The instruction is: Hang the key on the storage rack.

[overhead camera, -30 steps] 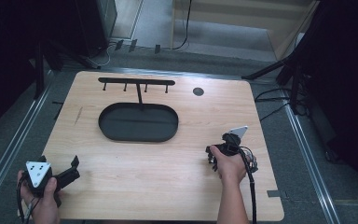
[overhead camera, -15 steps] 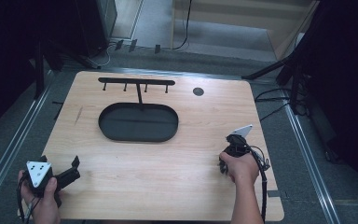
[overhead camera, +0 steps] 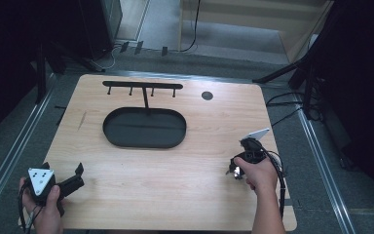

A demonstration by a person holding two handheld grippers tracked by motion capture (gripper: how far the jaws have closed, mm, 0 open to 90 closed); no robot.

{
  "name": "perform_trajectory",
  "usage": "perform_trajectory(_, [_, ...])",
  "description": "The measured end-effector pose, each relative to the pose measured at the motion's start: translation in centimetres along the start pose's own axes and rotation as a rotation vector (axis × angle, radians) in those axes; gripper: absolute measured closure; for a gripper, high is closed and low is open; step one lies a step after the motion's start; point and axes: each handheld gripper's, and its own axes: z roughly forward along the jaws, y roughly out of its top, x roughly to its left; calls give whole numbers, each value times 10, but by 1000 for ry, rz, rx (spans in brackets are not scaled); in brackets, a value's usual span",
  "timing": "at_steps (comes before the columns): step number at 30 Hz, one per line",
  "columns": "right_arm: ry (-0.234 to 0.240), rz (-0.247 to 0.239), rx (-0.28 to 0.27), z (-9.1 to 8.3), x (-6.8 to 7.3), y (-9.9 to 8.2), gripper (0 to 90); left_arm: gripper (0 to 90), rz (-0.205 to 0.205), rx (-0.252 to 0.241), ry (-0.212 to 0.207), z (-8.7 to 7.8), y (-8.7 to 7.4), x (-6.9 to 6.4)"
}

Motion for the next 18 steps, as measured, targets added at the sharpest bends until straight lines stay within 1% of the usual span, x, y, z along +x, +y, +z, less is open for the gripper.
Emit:
perform_trajectory(1, [3, 27, -4, 1, 1, 0, 344, 0, 4, 0, 2, 0, 0, 0])
perform_trajectory(2, [3, 27, -4, 1, 1, 0, 344, 0, 4, 0, 2, 0, 0, 0])
perform_trajectory(3, [-20, 66, 1, 4, 4, 0, 260, 0, 5, -1, 2, 0, 0, 0])
perform_trajectory(4, [-20, 66, 1, 4, 4, 0, 260, 0, 5, -1, 2, 0, 0, 0])
perform_trajectory(5, [-35, 74, 0, 6, 6, 1, 226, 0, 4, -2, 2, 0, 0, 0])
perform_trajectory(6, [-78, 101, -10, 11, 11, 1, 183, 0, 1, -2, 1, 0, 0, 0])
perform_trajectory(7, [-94, 103, -13, 12, 13, 1, 183, 0, 1, -2, 1, 0, 0, 0])
perform_trajectory(8, [-94, 103, -13, 12, 13, 1, 183, 0, 1, -2, 1, 0, 0, 0])
perform_trajectory(9, [-117, 103, -15, 14, 15, 1, 190, 0, 0, -1, 0, 0, 0, 0])
perform_trajectory(10, [-137, 98, -8, 16, 16, 0, 211, 0, 1, 0, -1, 0, 0, 0])
perform_trajectory(11, [-167, 80, 15, 21, 19, -2, 228, 0, 0, 0, -2, 0, 0, 0])
perform_trajectory(12, [-167, 80, 15, 21, 19, -2, 228, 0, 0, 0, -3, 0, 0, 0])
perform_trajectory(13, [-162, 55, 3, 20, 19, -3, 346, 0, -2, 0, -3, 0, 0, 0])
perform_trajectory(14, [-162, 55, 3, 20, 19, -3, 346, 0, -2, 0, -3, 0, 0, 0])
perform_trajectory(15, [-158, 42, -1, 18, 19, -4, 471, 0, -2, 0, -3, 0, 0, 0])
perform_trajectory(16, [-143, 26, -2, 15, 18, -5, 579, 0, -1, -1, -3, 0, 0, 0])
perform_trajectory(17, [-135, 18, 4, 14, 15, -6, 642, 0, 0, 0, -2, 0, 0, 0])
perform_trajectory(18, [-115, -9, 7, 13, 10, -8, 767, 0, 3, 1, -1, 0, 0, 0])
